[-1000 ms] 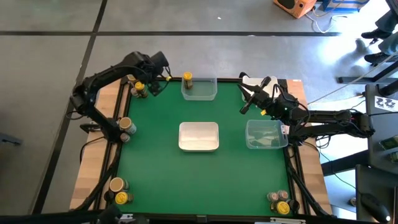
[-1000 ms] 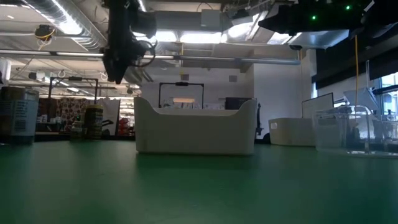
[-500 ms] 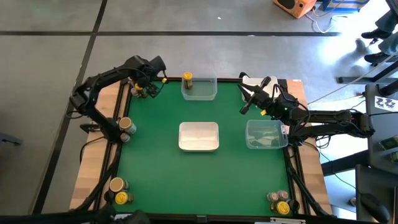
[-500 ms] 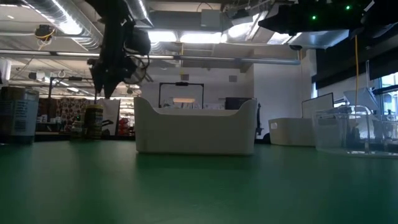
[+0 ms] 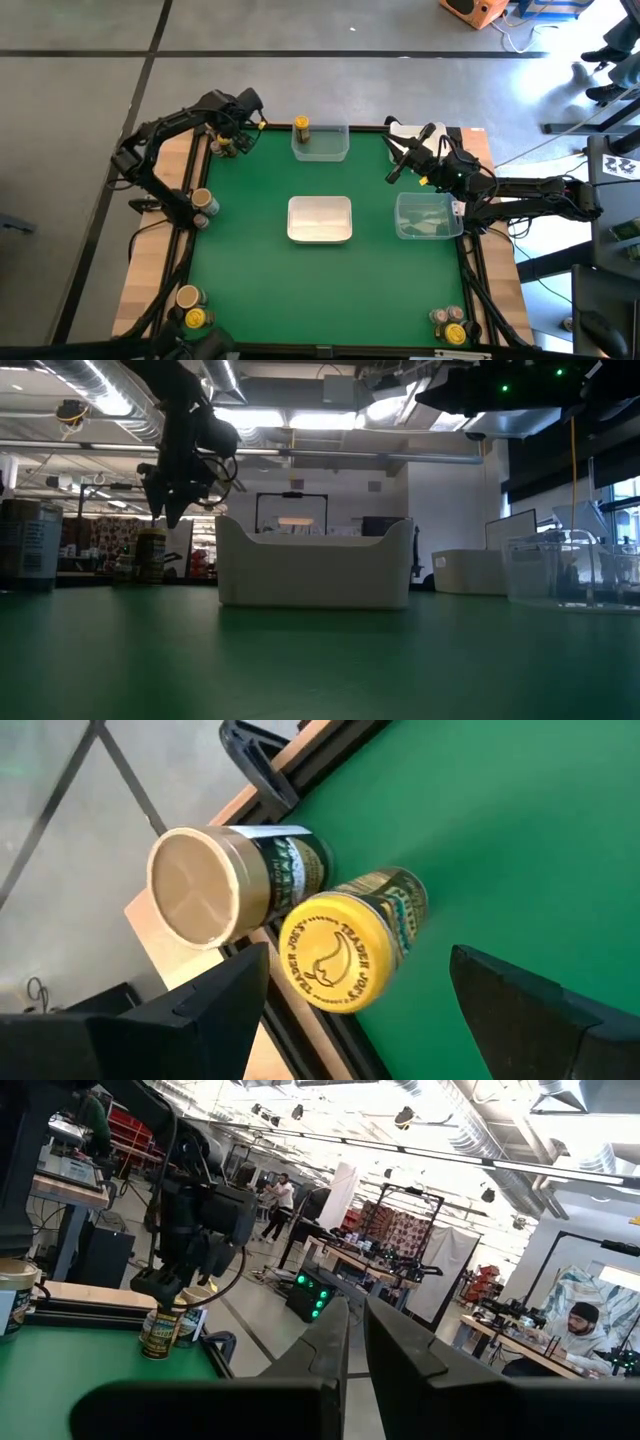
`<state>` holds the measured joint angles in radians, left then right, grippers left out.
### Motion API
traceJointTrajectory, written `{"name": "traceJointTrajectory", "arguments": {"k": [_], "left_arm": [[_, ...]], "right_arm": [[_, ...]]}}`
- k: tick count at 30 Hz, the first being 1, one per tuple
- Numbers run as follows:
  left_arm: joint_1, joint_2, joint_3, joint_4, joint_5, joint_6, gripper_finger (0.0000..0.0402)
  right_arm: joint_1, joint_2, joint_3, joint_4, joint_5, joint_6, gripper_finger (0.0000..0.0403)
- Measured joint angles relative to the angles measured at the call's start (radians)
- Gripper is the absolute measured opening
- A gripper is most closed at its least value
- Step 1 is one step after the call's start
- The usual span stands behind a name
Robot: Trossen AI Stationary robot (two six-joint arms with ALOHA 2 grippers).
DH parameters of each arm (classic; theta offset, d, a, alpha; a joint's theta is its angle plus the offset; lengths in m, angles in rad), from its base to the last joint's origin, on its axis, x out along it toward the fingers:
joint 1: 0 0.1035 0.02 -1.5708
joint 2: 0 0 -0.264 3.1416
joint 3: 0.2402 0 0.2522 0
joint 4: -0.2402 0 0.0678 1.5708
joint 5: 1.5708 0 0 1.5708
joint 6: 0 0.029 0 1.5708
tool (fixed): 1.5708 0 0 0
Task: Sort spices by type
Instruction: Put the top yellow seasoning bottle into the top transparent bin
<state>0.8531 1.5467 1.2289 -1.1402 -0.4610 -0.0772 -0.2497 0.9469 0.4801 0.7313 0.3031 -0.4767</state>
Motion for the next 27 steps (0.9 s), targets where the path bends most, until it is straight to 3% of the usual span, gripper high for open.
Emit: {"name": "traceJointTrajectory", "arguments": {"k": [4, 9, 27], "left_arm": [[0.011, 0.0, 0.0, -0.006, 0.012, 0.006, 0.0295], [0.01, 0.0, 0.0, -0.047, 0.125, 0.007, 0.0295], [0.021, -0.003, -0.082, 0.06, 0.135, 0.041, 0.0295]], "right_arm": [[0.0, 0.0, 0.0, 0.0, 0.0, 0.0, 0.0039], [0.0, 0.0, 0.0, 0.0, 0.0, 0.0, 0.0039], [0.0, 0.0, 0.0, 0.0, -0.001, 0.0, 0.0039]]}}
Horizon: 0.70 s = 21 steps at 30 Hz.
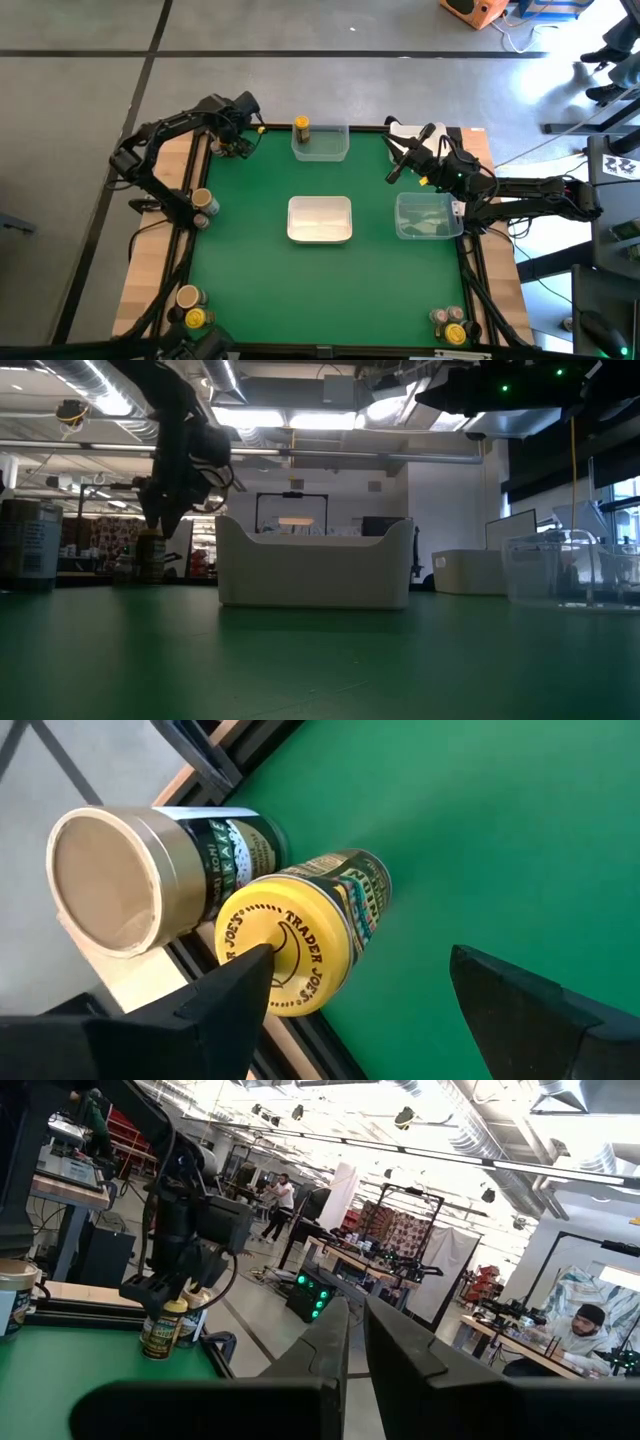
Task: Sort spices by type
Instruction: Put the top yellow seasoning bottle into the top transparent bin
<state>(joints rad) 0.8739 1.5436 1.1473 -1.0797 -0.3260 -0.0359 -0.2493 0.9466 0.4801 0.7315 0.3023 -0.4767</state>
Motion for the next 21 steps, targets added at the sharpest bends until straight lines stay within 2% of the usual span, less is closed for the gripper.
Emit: {"name": "traceJointTrajectory", "arguments": {"k": [21], "left_arm": [[-0.008, 0.0, 0.0, -0.017, 0.053, 0.022, 0.0295]], "right_arm": [[0.0, 0.0, 0.0, 0.0, 0.0, 0.0, 0.0039]]}}
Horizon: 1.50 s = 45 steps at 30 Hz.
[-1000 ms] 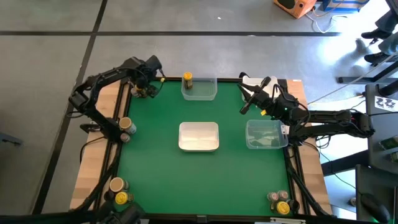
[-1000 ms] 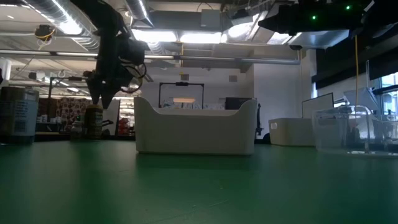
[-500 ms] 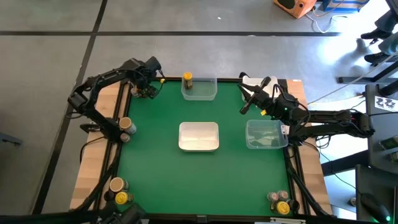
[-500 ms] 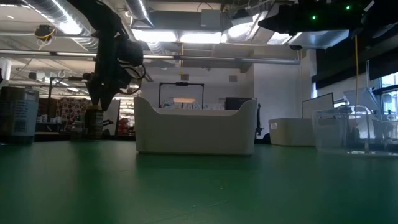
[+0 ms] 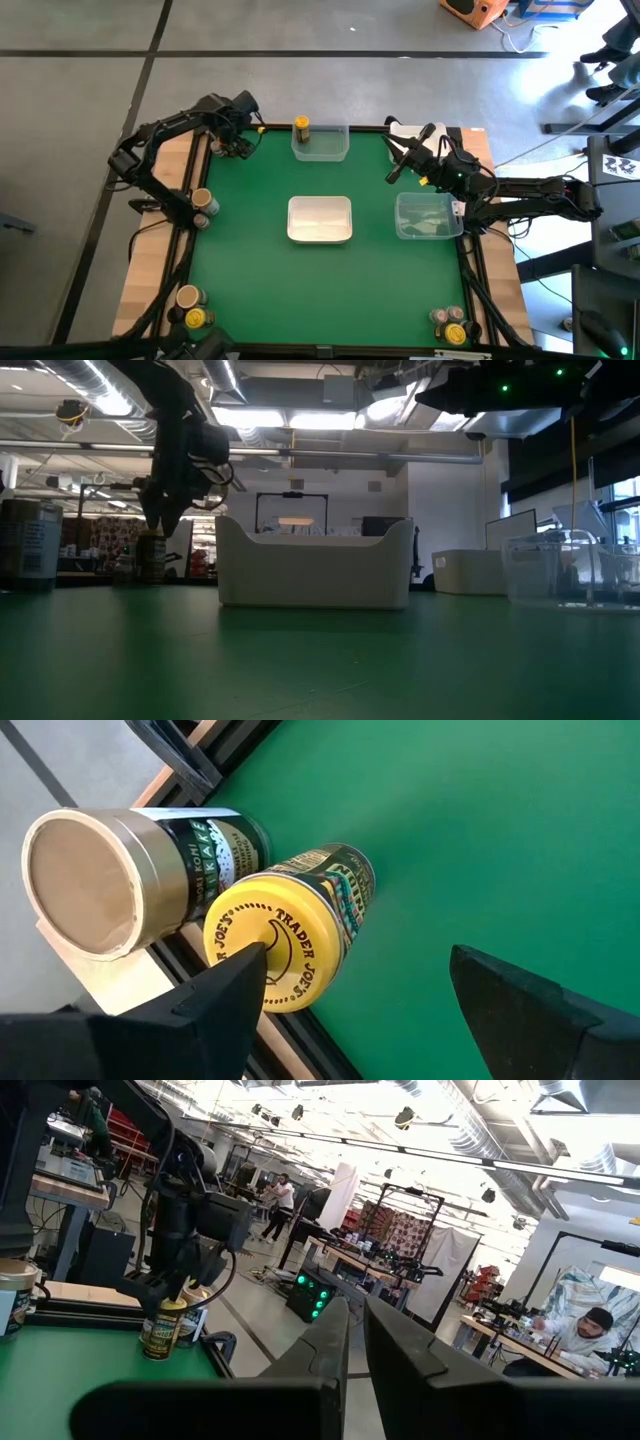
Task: Sort spices by type
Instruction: Put the top yellow seasoning bottle into the top transparent bin
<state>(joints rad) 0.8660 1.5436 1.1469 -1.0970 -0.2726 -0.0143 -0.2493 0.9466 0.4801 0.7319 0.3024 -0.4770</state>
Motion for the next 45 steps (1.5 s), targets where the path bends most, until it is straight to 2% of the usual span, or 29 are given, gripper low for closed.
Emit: {"name": "traceJointTrajectory", "arguments": {"k": [14, 24, 33, 39, 45], "left_arm": [[-0.063, 0.005, 0.049, -0.04, 0.051, -0.008, 0.0295], [-0.013, 0.005, 0.049, -0.043, -0.046, -0.007, 0.0295], [-0.007, 0.005, 0.05, -0.037, -0.082, -0.019, 0.0295], [-0.003, 0.003, 0.06, -0.036, -0.196, -0.074, 0.0295], [0.024, 0.003, 0.033, -0.025, -0.202, -0.109, 0.0295]], "right_arm": [[0.0, 0.0, 0.0, 0.0, 0.0, 0.0, 0.0039], [0.0, 0.0, 0.0, -0.009, 0.0, 0.0, 0.0039], [0.0, 0.0, 0.0, -0.008, 0.0, 0.0, 0.0039], [0.0, 0.0, 0.0, -0.008, 0.0, 0.0, 0.0039], [0.0, 0.0, 0.0, -0.008, 0.0, 0.0, 0.0039]]}}
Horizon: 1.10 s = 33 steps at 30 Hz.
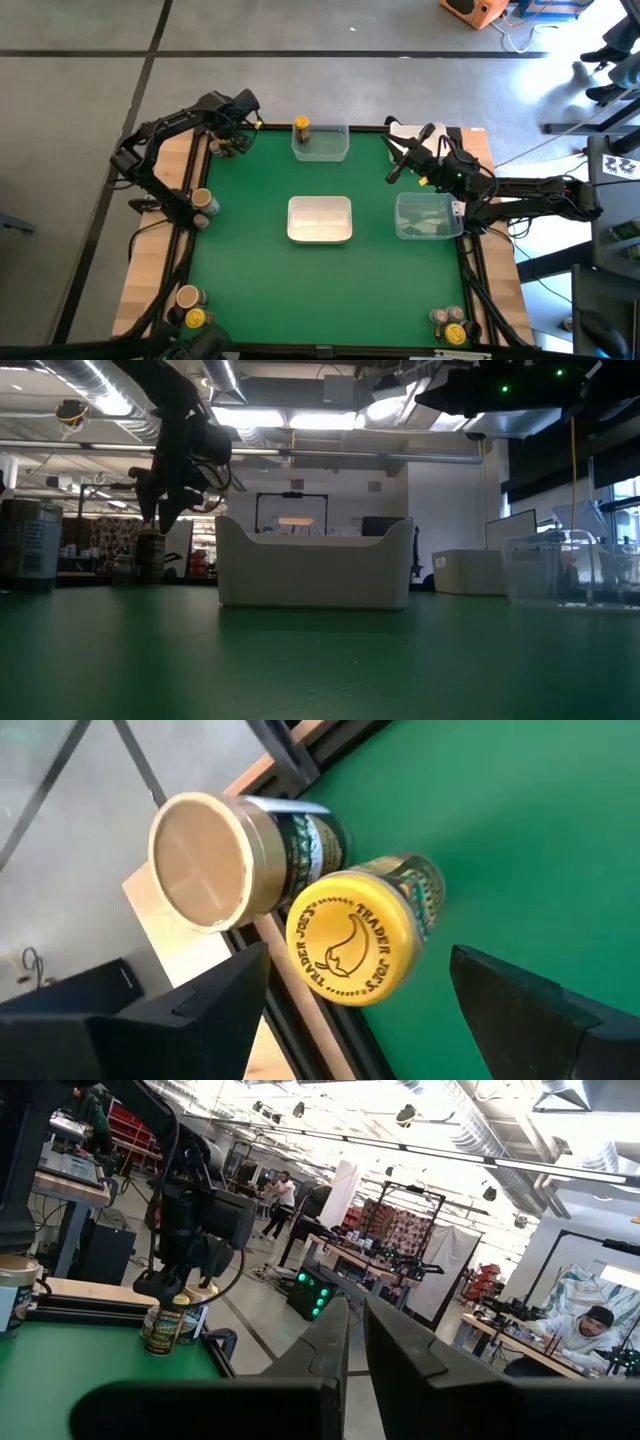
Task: Sort spices by type
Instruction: Put the top yellow seasoning bottle into the top transparent bin
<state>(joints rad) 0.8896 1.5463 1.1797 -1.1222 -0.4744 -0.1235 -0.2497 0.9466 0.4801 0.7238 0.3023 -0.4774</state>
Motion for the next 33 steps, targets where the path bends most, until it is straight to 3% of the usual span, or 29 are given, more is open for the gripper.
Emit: {"name": "traceJointTrajectory", "arguments": {"k": [9, 16, 33], "left_arm": [[0.026, 0.0, -0.047, 0.093, 0.041, 0.013, 0.0295], [0.042, -0.003, -0.086, 0.147, 0.019, 0.03, 0.0295], [-0.013, -0.004, -0.086, 0.113, 0.044, 0.034, 0.0295]], "right_arm": [[0.0, 0.0, 0.0, 0.0, 0.0, 0.0, 0.0039], [0.0, 0.0, 0.0, 0.0, 0.0, 0.0, 0.0039], [0.0, 0.0, 0.0, 0.0, 0.0, 0.0, 0.0039]]}}
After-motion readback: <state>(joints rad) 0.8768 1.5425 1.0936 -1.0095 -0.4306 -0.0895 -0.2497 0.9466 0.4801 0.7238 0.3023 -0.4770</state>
